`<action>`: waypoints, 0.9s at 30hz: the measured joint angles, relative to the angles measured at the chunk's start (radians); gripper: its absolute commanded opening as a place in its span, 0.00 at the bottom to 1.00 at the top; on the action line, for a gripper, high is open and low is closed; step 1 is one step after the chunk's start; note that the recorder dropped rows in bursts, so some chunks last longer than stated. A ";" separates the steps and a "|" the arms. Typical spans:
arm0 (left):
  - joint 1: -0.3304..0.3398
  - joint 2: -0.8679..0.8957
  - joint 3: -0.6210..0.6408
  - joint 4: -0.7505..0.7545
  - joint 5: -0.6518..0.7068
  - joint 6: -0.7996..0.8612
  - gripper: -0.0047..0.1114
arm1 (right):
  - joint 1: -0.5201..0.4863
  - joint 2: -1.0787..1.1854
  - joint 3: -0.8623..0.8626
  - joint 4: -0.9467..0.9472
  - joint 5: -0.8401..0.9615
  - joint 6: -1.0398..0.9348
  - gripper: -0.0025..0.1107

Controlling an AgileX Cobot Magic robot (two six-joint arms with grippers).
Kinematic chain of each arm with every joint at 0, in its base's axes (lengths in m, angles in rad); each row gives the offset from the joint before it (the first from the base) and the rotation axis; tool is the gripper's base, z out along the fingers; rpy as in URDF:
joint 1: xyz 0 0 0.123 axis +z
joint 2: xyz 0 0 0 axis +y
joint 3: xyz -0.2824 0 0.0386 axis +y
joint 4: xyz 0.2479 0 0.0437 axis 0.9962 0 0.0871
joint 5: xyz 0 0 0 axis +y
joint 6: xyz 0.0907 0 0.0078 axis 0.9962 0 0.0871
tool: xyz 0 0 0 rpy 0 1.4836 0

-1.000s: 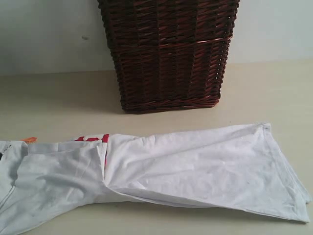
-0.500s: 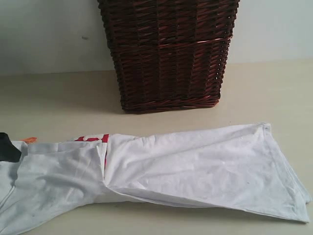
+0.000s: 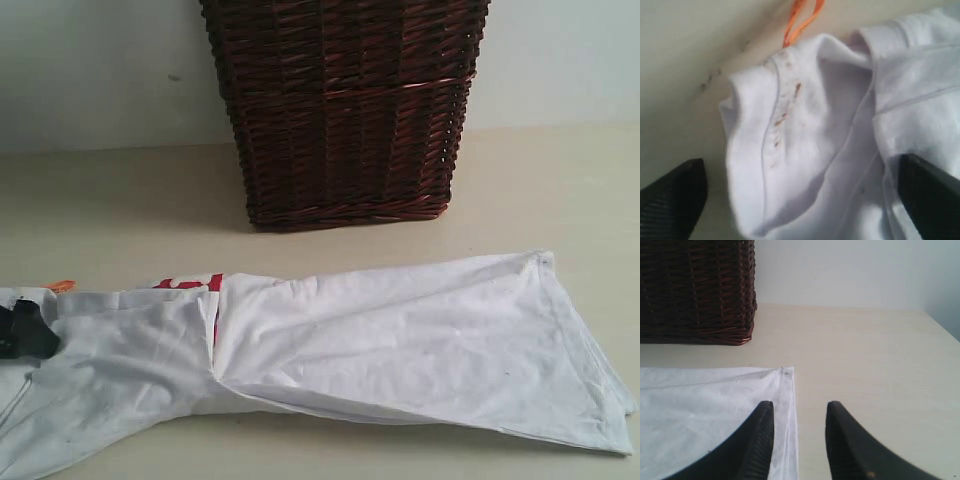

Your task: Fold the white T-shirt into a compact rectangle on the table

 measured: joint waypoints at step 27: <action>0.029 -0.074 0.001 0.152 0.159 -0.003 0.04 | 0.000 0.000 0.000 0.000 0.000 0.004 0.34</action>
